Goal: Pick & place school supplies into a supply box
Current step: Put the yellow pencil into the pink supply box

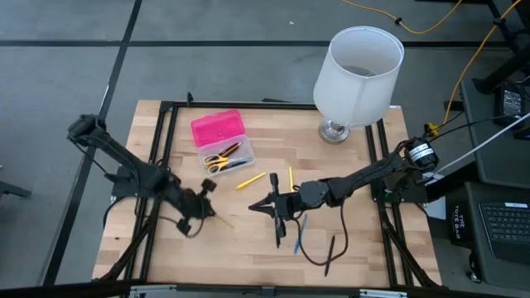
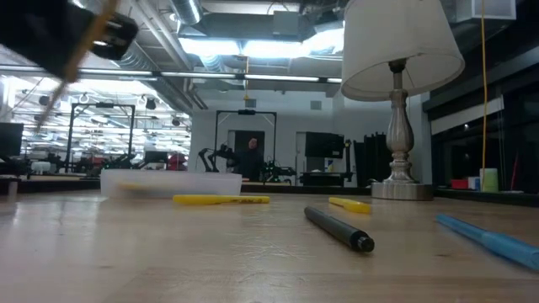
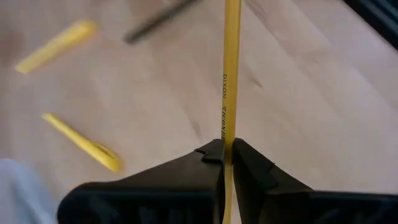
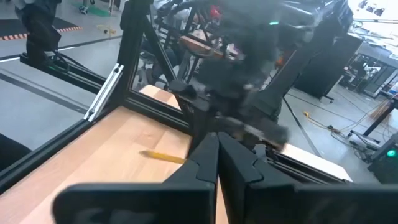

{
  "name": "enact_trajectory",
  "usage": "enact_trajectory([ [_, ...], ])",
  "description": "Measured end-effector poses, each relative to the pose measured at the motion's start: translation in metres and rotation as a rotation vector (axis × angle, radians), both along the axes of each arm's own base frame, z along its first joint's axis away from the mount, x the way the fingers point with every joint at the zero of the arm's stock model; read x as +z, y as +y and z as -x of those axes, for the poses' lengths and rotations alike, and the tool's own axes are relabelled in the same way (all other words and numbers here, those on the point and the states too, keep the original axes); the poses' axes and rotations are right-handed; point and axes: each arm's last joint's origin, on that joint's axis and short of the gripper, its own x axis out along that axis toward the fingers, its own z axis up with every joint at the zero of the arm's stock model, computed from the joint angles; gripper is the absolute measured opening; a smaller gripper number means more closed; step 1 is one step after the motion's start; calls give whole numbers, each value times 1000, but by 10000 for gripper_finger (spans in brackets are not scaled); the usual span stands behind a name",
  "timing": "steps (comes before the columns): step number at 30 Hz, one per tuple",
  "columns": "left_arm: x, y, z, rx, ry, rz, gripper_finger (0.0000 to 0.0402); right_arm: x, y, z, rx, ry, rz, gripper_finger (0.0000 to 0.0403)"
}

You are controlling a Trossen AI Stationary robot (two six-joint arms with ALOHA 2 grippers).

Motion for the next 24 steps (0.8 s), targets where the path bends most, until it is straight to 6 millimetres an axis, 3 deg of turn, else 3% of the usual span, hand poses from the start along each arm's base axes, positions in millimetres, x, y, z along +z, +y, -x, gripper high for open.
enact_trajectory([
  [8, 4, 42, 12, 71, -147, 49, 8, -1, -7, -2, -22, 9, -13, 11],
  [18, 2, 61, 6, 215, -214, 129, 8, -1, -14, -3, -186, 7, -57, 11],
  [24, 4, 72, 1, 282, -265, 131, 8, -2, -15, -3, -200, 16, -75, 11],
])
